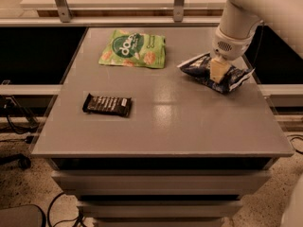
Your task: Pick blue chip bag
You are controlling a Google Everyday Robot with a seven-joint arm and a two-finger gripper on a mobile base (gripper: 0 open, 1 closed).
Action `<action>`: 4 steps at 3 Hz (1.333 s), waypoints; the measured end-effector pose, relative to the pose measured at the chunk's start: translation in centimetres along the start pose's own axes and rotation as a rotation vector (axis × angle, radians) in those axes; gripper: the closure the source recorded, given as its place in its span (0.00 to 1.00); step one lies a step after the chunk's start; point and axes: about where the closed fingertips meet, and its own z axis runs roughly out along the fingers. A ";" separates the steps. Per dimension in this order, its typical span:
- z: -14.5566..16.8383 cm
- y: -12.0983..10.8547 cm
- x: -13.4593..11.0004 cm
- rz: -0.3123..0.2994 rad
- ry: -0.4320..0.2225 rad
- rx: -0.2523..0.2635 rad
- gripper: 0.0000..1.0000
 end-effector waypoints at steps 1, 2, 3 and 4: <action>-3.0 -0.4 -1.2 -0.020 -0.037 0.049 0.91; -5.8 -0.5 -2.0 -0.042 -0.068 0.092 1.00; -8.3 -0.4 -2.8 -0.067 -0.100 0.123 1.00; -8.5 -0.5 -2.9 -0.075 -0.106 0.115 1.00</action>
Offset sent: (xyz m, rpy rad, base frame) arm 0.0042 0.0184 0.0999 -0.0318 -0.1690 0.0658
